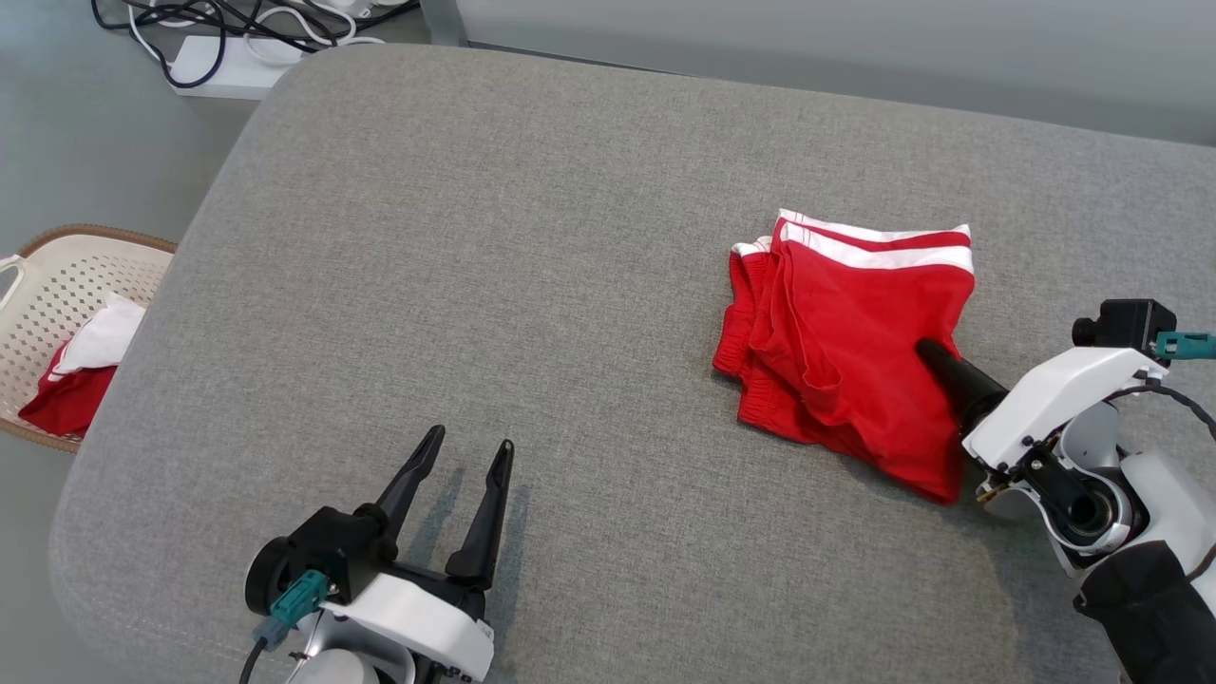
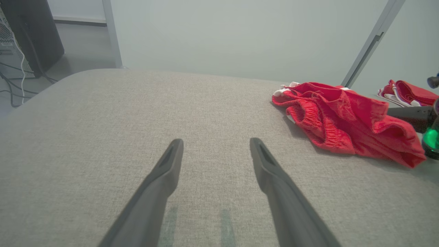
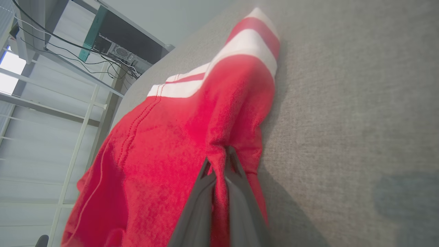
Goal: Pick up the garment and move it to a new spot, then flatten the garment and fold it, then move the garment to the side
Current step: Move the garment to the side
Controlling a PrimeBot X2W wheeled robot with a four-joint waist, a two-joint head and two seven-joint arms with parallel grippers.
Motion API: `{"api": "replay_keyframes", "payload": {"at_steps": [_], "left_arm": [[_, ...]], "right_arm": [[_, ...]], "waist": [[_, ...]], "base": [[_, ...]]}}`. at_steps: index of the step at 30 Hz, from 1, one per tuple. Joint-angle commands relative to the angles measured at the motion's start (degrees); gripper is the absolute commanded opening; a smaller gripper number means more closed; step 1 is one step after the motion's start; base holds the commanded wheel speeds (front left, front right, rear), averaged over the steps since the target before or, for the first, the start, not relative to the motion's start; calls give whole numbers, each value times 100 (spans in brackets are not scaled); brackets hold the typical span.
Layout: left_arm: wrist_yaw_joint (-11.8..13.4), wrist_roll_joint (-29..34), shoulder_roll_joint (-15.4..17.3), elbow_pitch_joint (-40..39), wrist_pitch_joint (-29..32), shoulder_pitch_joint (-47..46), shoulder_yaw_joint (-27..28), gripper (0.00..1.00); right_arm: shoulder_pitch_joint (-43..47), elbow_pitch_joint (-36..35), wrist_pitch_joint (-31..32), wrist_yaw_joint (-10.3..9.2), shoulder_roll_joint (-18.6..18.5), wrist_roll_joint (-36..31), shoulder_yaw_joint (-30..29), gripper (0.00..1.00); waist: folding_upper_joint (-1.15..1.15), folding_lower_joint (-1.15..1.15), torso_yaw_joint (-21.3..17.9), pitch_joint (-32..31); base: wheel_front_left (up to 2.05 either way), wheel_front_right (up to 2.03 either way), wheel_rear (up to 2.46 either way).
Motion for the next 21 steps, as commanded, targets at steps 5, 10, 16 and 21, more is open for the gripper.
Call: {"api": "replay_keyframes", "payload": {"at_steps": [5,10,16,21], "left_arm": [[-29,-15,107,-129,-66,-225,165,100],[-34,-6,153,-166,-69,-271,171,100],[-34,12,231,-212,-71,-348,177,100],[-31,32,318,-267,-47,-425,169,100]], "right_arm": [[-263,-45,-349,10,-227,-62,338,0],[-597,96,-1069,10,-449,-344,494,0],[-1079,339,-1835,10,-677,-636,617,0],[-1483,507,-2202,10,-851,-716,678,0]], "waist": [[0,0,-50,80],[0,0,-151,232],[0,0,-307,445],[0,0,-480,652]], "base": [[0,0,0],[0,0,0],[0,0,0],[0,0,0]]}}
